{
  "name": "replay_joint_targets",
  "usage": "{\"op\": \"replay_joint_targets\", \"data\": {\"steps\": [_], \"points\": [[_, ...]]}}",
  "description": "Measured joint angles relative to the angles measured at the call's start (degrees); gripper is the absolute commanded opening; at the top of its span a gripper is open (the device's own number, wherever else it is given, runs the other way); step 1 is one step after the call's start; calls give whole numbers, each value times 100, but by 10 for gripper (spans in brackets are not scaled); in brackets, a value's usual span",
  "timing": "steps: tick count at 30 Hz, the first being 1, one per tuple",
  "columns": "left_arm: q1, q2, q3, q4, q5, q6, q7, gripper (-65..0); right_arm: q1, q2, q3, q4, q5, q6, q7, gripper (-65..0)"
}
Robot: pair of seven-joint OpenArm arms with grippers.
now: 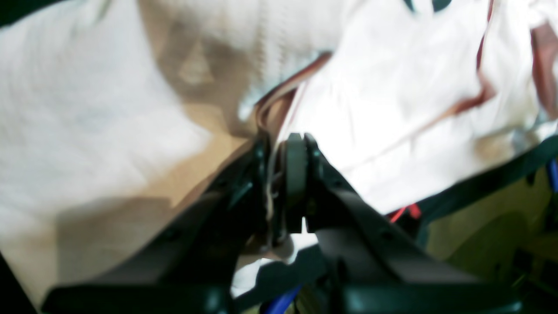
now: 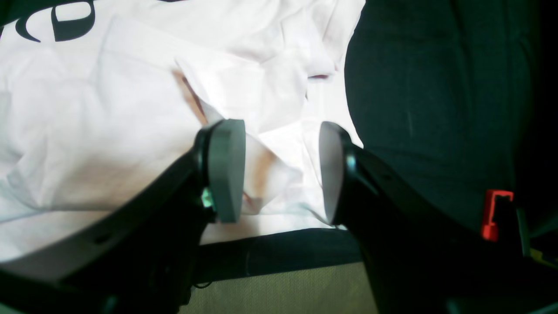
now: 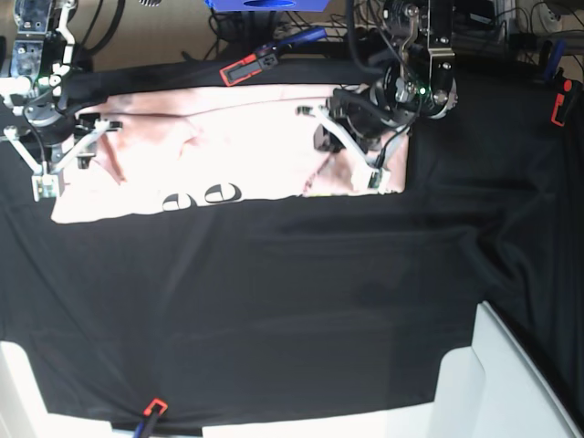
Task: Fold the T-shirt properly
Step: 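Fold the held shirt end with the left gripper toward the right gripper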
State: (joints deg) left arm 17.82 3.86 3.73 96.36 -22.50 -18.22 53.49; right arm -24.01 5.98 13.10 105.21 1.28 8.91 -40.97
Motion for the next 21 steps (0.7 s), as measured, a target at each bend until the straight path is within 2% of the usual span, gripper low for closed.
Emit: {"op": "replay_joint_targets", "data": {"steps": [10, 21], "points": [[-249, 245, 61, -542, -4, 0, -13, -650, 0, 0, 0, 0, 0, 0, 0, -386], [-227, 330, 72, -557, -7, -4, -15, -650, 0, 0, 0, 0, 0, 0, 2, -386]]}}
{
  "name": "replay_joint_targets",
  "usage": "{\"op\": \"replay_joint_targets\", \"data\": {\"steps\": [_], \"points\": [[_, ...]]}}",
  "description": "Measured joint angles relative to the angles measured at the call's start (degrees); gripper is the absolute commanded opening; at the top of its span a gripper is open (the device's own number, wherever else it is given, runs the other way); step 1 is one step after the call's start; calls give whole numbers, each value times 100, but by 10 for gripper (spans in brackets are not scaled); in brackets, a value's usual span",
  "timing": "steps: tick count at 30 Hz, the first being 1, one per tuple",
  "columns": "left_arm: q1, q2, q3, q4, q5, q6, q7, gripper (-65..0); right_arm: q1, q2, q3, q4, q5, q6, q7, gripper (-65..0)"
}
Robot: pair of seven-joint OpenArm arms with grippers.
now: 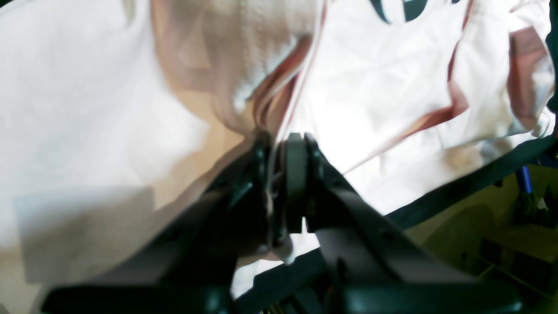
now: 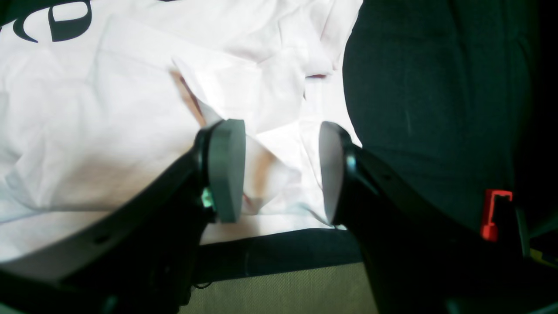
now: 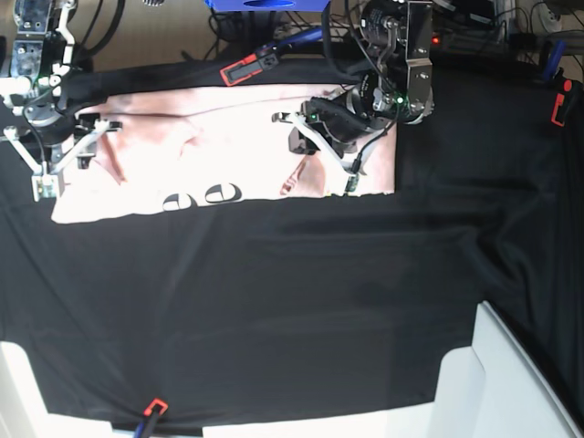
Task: Fold the T-shirt properly
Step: 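Fold the held shirt end with the left gripper toward the right gripper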
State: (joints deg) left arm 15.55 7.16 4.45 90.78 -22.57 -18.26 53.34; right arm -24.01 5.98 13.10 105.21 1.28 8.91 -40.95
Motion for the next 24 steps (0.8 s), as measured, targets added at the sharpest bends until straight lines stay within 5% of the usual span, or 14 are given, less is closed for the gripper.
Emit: {"op": "replay_joint_targets", "data": {"steps": [19, 24], "points": [[-22, -175, 564, 7, 50, 0, -2, -648, 4, 0, 0, 0, 0, 0, 0, -386], [-140, -350, 1176, 7, -11, -33, 9, -477, 24, -2, 0, -214, 15, 2, 26, -386]]}}
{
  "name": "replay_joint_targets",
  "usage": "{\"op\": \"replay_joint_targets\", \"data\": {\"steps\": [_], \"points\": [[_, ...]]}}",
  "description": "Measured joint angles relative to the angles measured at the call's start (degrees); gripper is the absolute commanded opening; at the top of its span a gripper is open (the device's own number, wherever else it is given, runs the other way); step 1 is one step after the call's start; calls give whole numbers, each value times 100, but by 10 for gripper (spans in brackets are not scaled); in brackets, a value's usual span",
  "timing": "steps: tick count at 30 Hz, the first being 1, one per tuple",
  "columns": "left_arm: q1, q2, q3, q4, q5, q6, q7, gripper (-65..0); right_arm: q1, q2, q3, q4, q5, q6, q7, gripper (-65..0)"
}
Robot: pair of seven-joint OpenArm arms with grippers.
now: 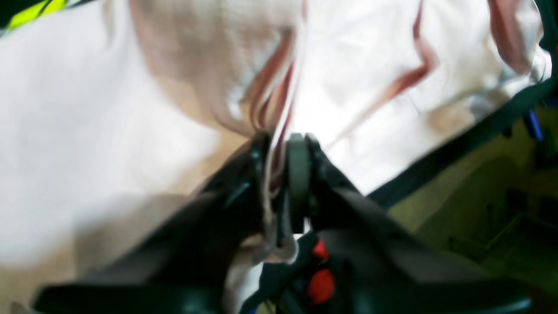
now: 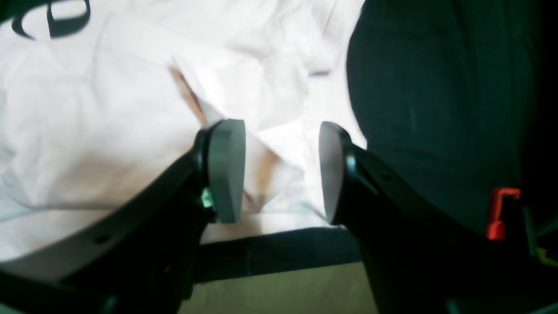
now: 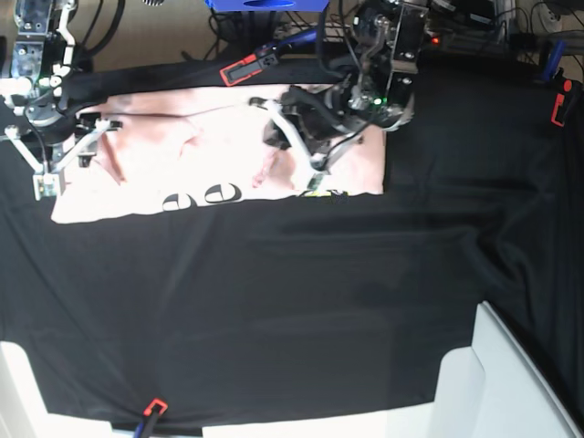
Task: Fold the T-shirt properly
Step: 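Fold the held shirt end with the left gripper toward the right gripper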
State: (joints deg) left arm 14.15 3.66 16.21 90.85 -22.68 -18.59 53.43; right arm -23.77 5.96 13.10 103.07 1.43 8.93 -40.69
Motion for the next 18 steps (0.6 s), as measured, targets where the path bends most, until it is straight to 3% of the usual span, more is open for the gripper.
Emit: {"op": "replay_joint_targets", "data": {"steps": [3, 13, 18], "points": [[-2, 28, 66, 9, -15, -26, -20, -423, 2, 4, 0, -201, -15, -4, -2, -386], [-120, -26, 39, 455, 26, -22, 50, -423, 11, 2, 0, -302, -13, -2, 17, -386], [-131, -511, 39, 852, 24, -4, -28, -455, 44, 2, -2, -302, -15, 0, 17, -386]]}}
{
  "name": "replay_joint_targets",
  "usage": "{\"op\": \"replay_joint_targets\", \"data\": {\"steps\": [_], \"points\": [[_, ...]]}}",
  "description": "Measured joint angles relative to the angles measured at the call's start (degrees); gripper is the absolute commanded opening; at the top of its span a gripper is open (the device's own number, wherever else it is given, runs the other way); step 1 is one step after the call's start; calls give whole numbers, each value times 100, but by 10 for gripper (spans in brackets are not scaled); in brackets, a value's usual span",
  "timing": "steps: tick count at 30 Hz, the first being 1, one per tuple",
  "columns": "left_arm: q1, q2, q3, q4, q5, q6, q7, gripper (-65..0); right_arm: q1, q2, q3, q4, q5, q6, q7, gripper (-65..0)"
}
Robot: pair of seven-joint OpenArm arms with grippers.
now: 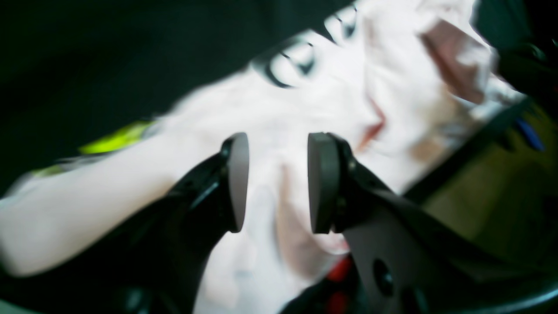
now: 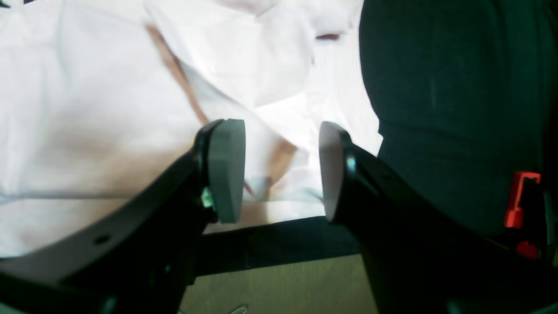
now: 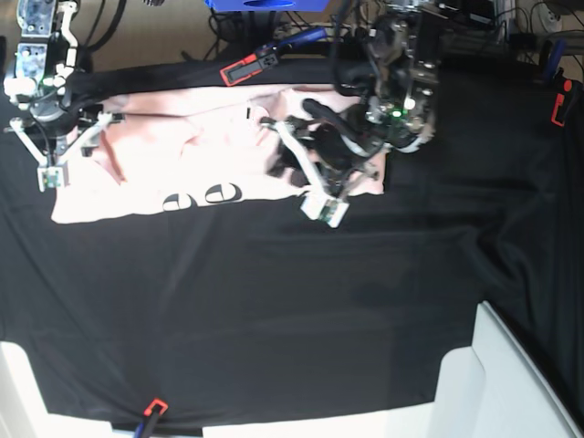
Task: Fold the T-shirt properly
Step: 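Fold the held shirt end with the left gripper toward the right gripper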
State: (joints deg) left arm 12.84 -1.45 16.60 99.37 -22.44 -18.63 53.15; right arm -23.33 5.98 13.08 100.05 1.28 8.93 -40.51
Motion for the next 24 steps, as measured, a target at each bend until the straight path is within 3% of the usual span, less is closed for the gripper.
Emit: {"op": "replay_joint_targets", "data": {"steps": [3, 4, 9, 17, 24], "points": [[199, -332, -153, 0, 15, -4, 59, -642, 20, 70, -260, 4, -7, -4, 2, -387], [245, -411, -295, -4, -2, -4, 90, -650, 35, 94, -424, 4, -9, -4, 0, -387], [175, -535, -741, -96, 55, 42, 0, -650, 149, 125, -927, 4, 22, 13, 20, -387], [173, -479, -72, -623, -17, 0, -2, -650, 269, 63, -905, 4, 2, 0, 0, -387], [22, -514, -57, -1165, 13, 4, 20, -650, 470, 28, 205, -17, 0, -28, -7, -382]]}}
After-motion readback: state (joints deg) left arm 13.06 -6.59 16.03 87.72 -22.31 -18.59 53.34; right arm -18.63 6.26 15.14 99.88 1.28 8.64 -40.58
